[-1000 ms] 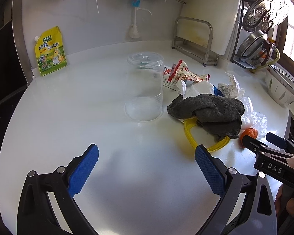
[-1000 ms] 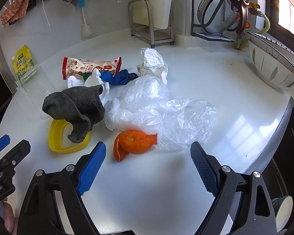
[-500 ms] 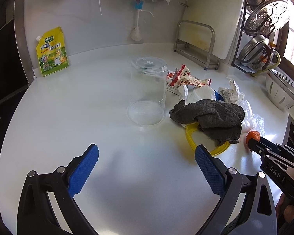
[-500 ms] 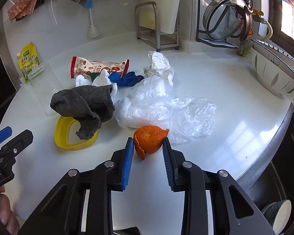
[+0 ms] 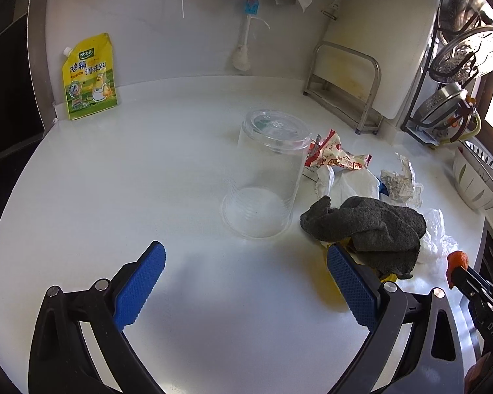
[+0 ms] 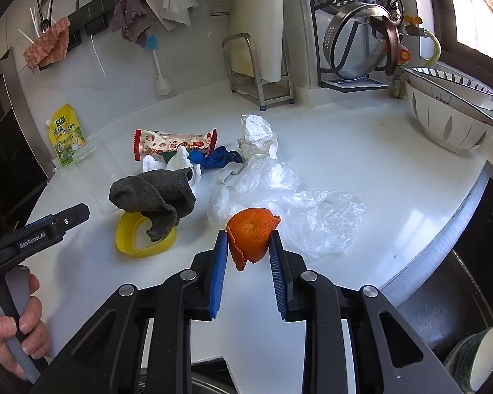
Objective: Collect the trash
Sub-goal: 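Grasp the orange peel with the right tool while the left tool grasps the clear cup, then carry the orange peel and clear cup over the bin and release both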
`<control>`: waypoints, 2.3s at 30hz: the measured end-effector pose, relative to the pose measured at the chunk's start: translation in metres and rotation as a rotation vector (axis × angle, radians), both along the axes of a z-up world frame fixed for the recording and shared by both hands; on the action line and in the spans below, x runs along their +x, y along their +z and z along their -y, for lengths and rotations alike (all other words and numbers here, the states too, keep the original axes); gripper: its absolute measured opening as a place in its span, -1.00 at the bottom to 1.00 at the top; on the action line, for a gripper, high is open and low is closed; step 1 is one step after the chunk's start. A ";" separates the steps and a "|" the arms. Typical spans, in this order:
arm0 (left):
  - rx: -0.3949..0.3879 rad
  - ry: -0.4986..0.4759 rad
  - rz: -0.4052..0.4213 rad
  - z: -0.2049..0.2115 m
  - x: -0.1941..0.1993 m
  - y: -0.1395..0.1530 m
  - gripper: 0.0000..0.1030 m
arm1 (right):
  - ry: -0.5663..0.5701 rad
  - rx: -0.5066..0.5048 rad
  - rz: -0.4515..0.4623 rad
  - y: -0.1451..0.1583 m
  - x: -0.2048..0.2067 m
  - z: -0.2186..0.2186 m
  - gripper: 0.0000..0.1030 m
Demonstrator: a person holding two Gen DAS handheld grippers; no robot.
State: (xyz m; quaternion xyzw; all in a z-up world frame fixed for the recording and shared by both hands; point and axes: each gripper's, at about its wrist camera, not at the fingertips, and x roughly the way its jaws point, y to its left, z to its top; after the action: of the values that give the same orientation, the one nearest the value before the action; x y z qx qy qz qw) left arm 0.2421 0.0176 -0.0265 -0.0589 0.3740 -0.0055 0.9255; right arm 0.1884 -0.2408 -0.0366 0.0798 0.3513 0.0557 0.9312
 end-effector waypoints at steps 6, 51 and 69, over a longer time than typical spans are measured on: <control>0.029 0.037 0.017 0.005 0.023 0.001 0.88 | -0.005 0.047 0.012 0.003 -0.005 0.008 -0.52; 0.139 -0.158 0.102 0.015 -0.166 0.023 0.02 | -0.053 0.077 0.018 -0.004 -0.157 -0.002 -0.52; 0.090 -0.314 -0.015 0.053 -0.258 -0.027 0.02 | -0.030 0.125 -0.055 -0.044 -0.257 -0.025 -0.52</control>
State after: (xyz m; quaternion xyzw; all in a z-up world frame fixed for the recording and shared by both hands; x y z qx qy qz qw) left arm -0.0162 -0.0349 -0.0531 0.0417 0.3854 -0.1328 0.9122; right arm -0.0690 -0.2161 -0.0804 0.1447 0.3715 0.0615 0.9150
